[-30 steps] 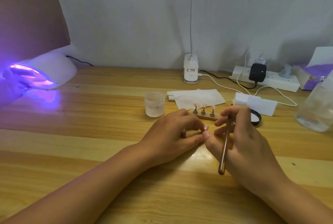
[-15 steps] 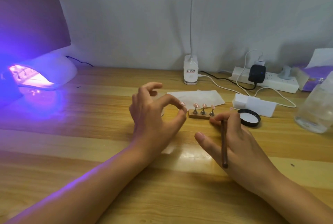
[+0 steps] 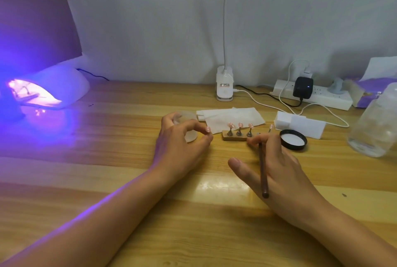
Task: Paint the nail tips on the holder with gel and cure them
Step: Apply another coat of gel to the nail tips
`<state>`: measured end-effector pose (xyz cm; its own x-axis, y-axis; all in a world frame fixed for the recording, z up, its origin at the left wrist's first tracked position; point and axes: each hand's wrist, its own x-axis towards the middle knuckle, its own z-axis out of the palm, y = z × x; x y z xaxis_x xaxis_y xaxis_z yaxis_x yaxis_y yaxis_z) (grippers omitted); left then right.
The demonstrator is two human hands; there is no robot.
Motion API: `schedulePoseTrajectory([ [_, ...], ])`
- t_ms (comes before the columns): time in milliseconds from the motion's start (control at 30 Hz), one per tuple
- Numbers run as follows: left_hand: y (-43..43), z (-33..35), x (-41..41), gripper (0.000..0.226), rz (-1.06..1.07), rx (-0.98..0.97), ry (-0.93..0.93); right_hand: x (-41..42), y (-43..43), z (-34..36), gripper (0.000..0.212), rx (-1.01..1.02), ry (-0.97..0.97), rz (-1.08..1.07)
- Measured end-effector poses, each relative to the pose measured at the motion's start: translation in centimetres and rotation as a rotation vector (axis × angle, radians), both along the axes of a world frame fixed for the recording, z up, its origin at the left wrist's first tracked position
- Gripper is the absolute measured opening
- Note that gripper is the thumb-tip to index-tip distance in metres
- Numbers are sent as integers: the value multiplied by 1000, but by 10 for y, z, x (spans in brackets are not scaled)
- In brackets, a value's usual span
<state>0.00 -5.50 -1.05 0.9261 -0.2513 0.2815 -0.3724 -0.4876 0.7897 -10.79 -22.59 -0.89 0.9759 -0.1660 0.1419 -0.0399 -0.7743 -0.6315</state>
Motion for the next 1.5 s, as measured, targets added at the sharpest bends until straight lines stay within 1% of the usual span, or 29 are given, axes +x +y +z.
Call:
schedulePoseTrajectory([
  [100,-4,-1,-6,15,-102,-19,-89,2,-1,0,74,3,-14,-12],
  [167,-7,-2,-11,15,-209,16,-155,3,-2,-1,74,-18,-1,-21],
  [233,-9,-3,-15,13,-337,55,-192,3,-4,-3,74,-17,-28,-20],
  [300,-10,-3,-19,12,-429,96,-266,2,-6,-2,67,89,-140,-21],
  [367,-11,-4,-22,11,-478,141,-362,2,-8,0,47,227,-299,-58],
  [467,-11,-4,-23,11,-510,209,-444,0,-8,2,27,286,-508,-115],
  [567,-10,-4,-23,12,-522,256,-484,-5,1,3,17,262,-620,-81],
  [667,-10,-4,-23,18,-540,277,-514,-7,8,5,15,74,-730,-3],
  [733,-10,-4,-23,19,-543,283,-525,-8,7,5,14,44,-773,29],
  [833,-11,-4,-23,16,-538,280,-534,-8,5,8,15,106,-758,22],
  [933,-11,-5,-22,13,-544,276,-545,-5,3,7,18,110,-706,-2],
  [1033,-11,-6,-23,14,-544,287,-567,-1,1,2,10,109,-671,-27],
  [1300,-10,-7,-23,11,-548,309,-587,2,-1,-3,9,15,-657,-28],
  [1500,-10,-6,-23,13,-546,317,-583,1,-1,-2,8,12,-669,-29],
])
